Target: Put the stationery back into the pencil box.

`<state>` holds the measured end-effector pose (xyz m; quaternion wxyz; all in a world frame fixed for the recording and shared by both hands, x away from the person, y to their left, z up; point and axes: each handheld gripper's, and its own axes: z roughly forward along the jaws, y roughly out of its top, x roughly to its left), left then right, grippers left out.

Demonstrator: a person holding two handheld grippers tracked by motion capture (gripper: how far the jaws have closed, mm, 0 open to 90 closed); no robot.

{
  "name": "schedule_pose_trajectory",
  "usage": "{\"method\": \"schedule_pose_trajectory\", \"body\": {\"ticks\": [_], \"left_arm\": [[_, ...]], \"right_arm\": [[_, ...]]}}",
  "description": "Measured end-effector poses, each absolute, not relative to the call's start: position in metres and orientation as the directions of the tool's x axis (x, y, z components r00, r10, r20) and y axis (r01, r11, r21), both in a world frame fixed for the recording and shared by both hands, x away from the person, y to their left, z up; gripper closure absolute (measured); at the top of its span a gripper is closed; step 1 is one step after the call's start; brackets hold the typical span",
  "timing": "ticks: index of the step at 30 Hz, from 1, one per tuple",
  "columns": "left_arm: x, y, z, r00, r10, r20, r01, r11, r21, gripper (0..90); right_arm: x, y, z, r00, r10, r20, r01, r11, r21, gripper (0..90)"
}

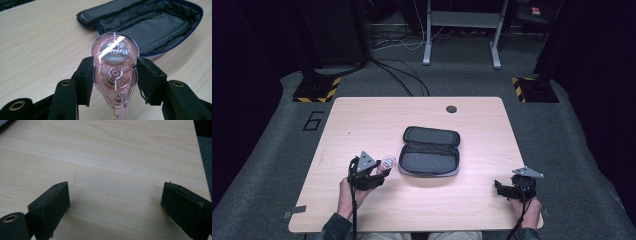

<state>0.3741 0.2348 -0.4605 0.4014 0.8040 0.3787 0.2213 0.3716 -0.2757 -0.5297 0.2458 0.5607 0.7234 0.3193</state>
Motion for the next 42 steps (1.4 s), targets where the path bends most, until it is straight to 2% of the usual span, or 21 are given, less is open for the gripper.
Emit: {"method": "schedule_pose_trajectory", "body": {"ticks": [7,42], "left_arm": [[0.384,0.222,-0.456,0.630,0.774,0.063,0.408,-0.399,0.821,50.2],[0.429,0.172,-0.445,0.702,0.711,0.052,0.386,-0.440,0.811,50.2]], "right_arm": [[0.372,-0.275,-0.530,-0.264,0.965,0.002,0.660,0.179,0.729,4.8],[0.372,-0.274,-0.530,-0.257,0.966,0.009,0.661,0.169,0.732,4.8]]}}
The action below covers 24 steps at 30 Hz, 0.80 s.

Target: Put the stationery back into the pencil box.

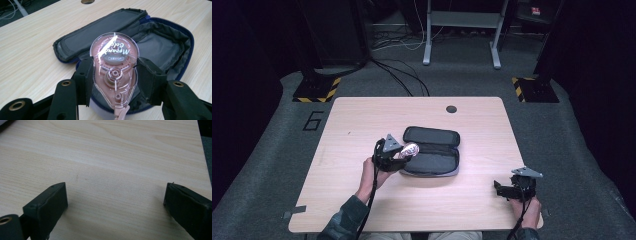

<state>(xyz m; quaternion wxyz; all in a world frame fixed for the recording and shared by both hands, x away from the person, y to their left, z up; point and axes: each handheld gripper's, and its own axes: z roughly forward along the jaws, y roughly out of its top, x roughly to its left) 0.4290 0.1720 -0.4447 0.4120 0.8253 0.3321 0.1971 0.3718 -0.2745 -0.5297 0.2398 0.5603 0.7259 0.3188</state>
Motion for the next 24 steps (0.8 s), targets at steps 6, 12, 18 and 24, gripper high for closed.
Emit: {"method": "schedule_pose_trajectory", "body": {"ticks": [6,12,18,24], "left_arm": [[0.437,0.162,-0.447,0.710,0.703,0.043,0.386,-0.439,0.811,50.2],[0.443,0.154,-0.449,0.723,0.690,0.030,0.394,-0.448,0.803,50.2],[0.449,0.142,-0.455,0.731,0.682,0.025,0.398,-0.456,0.796,50.1],[0.452,0.135,-0.461,0.731,0.682,0.017,0.407,-0.455,0.792,50.1]], "right_arm": [[0.372,-0.274,-0.530,-0.255,0.967,0.009,0.661,0.168,0.731,4.8],[0.372,-0.274,-0.530,-0.256,0.967,0.008,0.661,0.169,0.731,4.8],[0.372,-0.275,-0.530,-0.259,0.966,0.006,0.660,0.173,0.731,4.8],[0.372,-0.274,-0.530,-0.254,0.967,0.011,0.661,0.166,0.732,4.9]]}}
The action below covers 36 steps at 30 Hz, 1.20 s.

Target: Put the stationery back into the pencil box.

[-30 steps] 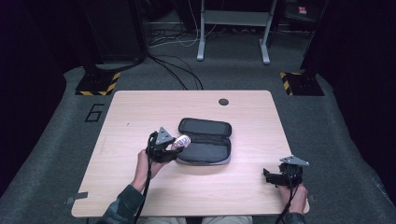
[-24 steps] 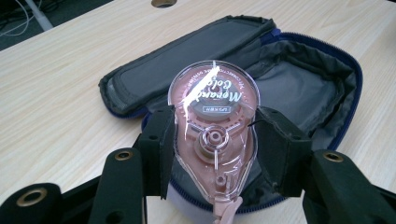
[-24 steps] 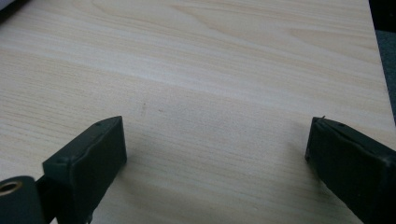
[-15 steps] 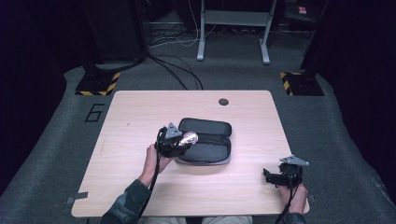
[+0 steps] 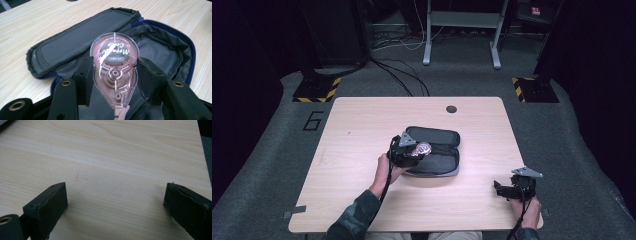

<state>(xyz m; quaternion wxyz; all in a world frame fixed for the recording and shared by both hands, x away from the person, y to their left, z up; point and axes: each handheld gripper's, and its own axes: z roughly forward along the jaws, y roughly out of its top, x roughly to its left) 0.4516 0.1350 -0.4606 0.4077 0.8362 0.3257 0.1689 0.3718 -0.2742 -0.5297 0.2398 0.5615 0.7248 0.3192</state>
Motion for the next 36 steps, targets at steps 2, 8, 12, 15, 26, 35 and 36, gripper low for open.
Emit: {"method": "schedule_pose_trajectory", "body": {"ticks": [2,8,12,15,26,35,36], "left_arm": [[0.453,0.133,-0.464,0.729,0.684,0.005,0.417,-0.451,0.789,50.1],[0.455,0.128,-0.468,0.728,0.686,-0.009,0.430,-0.447,0.785,50.1],[0.457,0.123,-0.473,0.726,0.688,-0.019,0.442,-0.445,0.779,50.1],[0.457,0.119,-0.477,0.731,0.682,-0.010,0.446,-0.466,0.764,50.1],[0.459,0.112,-0.483,0.725,0.688,-0.017,0.471,-0.478,0.741,50.0],[0.462,0.110,-0.488,0.722,0.691,-0.030,0.491,-0.482,0.725,49.8],[0.462,0.110,-0.489,0.723,0.689,-0.047,0.503,-0.479,0.719,49.2]], "right_arm": [[0.372,-0.274,-0.530,-0.257,0.966,0.009,0.661,0.169,0.731,4.9],[0.372,-0.275,-0.530,-0.266,0.964,0.000,0.659,0.182,0.730,4.9],[0.372,-0.275,-0.530,-0.261,0.965,0.006,0.658,0.174,0.732,4.9],[0.372,-0.275,-0.530,-0.266,0.964,-0.001,0.658,0.183,0.730,4.9],[0.372,-0.276,-0.530,-0.269,0.963,-0.002,0.656,0.185,0.732,5.1],[0.372,-0.275,-0.529,-0.266,0.964,-0.003,0.659,0.184,0.729,5.2],[0.372,-0.275,-0.530,-0.266,0.964,-0.003,0.659,0.184,0.730,5.2]]}}
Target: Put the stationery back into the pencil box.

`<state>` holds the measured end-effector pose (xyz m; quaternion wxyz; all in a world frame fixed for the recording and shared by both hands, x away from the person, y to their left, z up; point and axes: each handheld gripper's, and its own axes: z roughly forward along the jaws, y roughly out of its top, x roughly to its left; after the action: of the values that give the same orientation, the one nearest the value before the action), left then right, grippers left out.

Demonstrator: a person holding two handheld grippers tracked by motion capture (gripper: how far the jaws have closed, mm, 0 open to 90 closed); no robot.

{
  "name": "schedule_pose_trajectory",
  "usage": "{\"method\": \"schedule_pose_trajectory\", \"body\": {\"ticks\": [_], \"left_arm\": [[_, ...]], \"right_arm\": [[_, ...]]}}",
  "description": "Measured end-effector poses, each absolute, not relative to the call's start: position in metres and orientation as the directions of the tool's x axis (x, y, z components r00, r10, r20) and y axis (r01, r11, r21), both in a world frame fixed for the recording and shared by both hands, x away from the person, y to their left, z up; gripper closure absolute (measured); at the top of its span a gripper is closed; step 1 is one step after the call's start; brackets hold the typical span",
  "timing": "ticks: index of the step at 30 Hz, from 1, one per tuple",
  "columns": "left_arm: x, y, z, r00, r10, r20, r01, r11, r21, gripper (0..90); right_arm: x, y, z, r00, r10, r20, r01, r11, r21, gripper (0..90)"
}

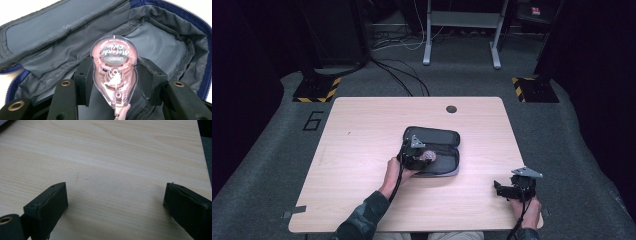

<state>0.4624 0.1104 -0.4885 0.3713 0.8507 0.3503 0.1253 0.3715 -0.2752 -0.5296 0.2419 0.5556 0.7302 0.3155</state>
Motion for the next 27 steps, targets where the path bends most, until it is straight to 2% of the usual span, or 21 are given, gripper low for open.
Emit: {"method": "schedule_pose_trajectory", "body": {"ticks": [2,3,4,5,10,13,18,27], "left_arm": [[0.462,0.110,-0.489,0.716,0.696,-0.051,0.506,-0.469,0.724,48.3],[0.462,0.111,-0.488,0.713,0.700,-0.046,0.510,-0.472,0.719,41.6],[0.462,0.111,-0.488,0.713,0.700,-0.046,0.510,-0.472,0.719,38.9],[0.462,0.111,-0.488,0.707,0.705,-0.054,0.515,-0.460,0.723,38.9],[0.458,0.115,-0.485,0.706,0.706,-0.054,0.515,-0.460,0.723,25.0],[0.453,0.122,-0.481,0.705,0.707,-0.059,0.515,-0.453,0.728,20.3],[0.444,0.132,-0.473,0.703,0.710,-0.050,0.502,-0.445,0.742,16.4],[0.418,0.163,-0.460,0.688,0.726,-0.009,0.475,-0.441,0.762,14.5]], "right_arm": [[0.372,-0.275,-0.530,-0.266,0.964,-0.003,0.659,0.184,0.729,5.2],[0.372,-0.275,-0.530,-0.266,0.964,-0.003,0.657,0.183,0.731,5.2],[0.372,-0.275,-0.530,-0.266,0.964,-0.003,0.657,0.183,0.731,5.2],[0.372,-0.275,-0.530,-0.265,0.964,-0.003,0.658,0.183,0.731,5.2],[0.372,-0.275,-0.530,-0.266,0.964,-0.003,0.658,0.184,0.731,5.2],[0.372,-0.275,-0.530,-0.266,0.964,-0.002,0.657,0.183,0.731,5.2],[0.372,-0.275,-0.530,-0.264,0.964,0.001,0.658,0.180,0.731,5.2],[0.372,-0.276,-0.530,-0.268,0.963,-0.001,0.657,0.183,0.731,5.2]]}}
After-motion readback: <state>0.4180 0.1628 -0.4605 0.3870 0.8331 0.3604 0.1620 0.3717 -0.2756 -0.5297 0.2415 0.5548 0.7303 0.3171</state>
